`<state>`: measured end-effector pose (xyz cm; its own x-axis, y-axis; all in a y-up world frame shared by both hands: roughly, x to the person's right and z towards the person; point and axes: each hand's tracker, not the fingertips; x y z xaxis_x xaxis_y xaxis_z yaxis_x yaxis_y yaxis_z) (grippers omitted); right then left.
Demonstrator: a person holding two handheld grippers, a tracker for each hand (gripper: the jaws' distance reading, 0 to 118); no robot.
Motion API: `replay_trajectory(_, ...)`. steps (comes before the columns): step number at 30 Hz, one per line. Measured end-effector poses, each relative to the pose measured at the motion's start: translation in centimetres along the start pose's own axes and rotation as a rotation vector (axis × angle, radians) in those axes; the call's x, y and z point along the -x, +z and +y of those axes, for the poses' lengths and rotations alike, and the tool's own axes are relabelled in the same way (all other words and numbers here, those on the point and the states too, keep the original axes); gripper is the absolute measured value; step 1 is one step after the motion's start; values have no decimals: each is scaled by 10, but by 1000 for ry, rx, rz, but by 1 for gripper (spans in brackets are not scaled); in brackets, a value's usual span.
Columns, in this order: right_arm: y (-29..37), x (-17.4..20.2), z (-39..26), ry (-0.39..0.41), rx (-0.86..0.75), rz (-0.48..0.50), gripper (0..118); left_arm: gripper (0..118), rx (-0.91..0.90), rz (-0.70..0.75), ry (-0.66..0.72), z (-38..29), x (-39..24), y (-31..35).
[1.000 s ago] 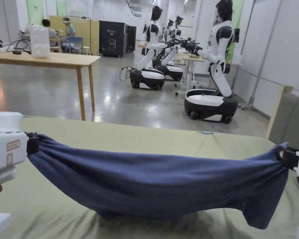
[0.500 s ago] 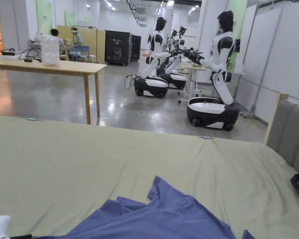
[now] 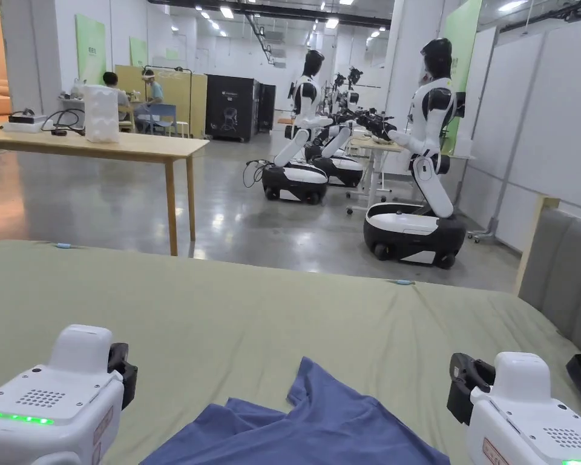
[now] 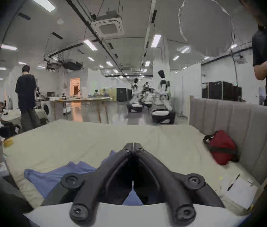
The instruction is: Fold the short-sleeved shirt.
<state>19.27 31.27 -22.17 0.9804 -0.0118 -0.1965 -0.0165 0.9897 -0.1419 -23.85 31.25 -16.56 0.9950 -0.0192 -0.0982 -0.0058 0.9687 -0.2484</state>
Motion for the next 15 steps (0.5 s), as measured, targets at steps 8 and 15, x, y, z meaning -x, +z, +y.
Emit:
replay_trajectory(8,-8,19,-13,85,49,54,0,0,254,60,77,-32,79,3)
replay_trajectory(15,-33,30,-39,71,149,127,1,118,472,122,224,-94,127,-22)
